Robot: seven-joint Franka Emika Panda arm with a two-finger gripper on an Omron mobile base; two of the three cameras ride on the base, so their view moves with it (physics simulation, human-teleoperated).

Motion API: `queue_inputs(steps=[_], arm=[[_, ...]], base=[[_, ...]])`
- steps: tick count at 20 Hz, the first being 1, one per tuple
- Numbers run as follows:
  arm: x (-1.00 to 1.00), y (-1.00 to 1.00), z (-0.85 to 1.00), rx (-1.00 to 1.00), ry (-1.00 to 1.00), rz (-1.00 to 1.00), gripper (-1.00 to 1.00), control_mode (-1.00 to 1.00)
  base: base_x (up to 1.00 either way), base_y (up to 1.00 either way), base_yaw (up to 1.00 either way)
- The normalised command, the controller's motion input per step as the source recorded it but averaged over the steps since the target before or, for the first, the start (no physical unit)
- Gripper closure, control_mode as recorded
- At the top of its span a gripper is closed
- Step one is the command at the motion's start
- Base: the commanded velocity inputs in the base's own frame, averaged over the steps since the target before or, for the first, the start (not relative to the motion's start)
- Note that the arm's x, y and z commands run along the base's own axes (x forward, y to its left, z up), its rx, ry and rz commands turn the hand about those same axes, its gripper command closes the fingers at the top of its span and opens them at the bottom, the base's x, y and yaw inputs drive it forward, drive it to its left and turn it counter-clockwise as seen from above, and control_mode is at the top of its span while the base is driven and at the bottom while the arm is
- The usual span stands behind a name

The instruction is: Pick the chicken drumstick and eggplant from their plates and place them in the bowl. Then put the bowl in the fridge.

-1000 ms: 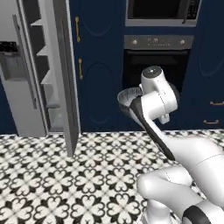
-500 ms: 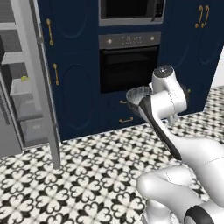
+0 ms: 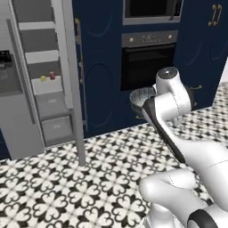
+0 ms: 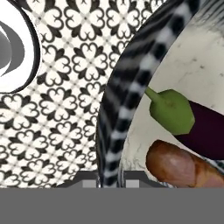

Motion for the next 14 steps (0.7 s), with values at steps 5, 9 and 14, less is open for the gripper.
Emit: queue_inputs(steps=[5,9,14], arm=[[0.00,0.00,0.00,0.00,0.00,0.00,1.00,1.00],[0.00,0.00,0.00,0.00,0.00,0.00,1.00,1.00],[0.00,0.00,0.00,0.00,0.00,0.00,1.00,1.00]], base=[[-0.05,1.00,-0.20],[0.09,1.00,-0.28],[0.72,1.00,-0.20]])
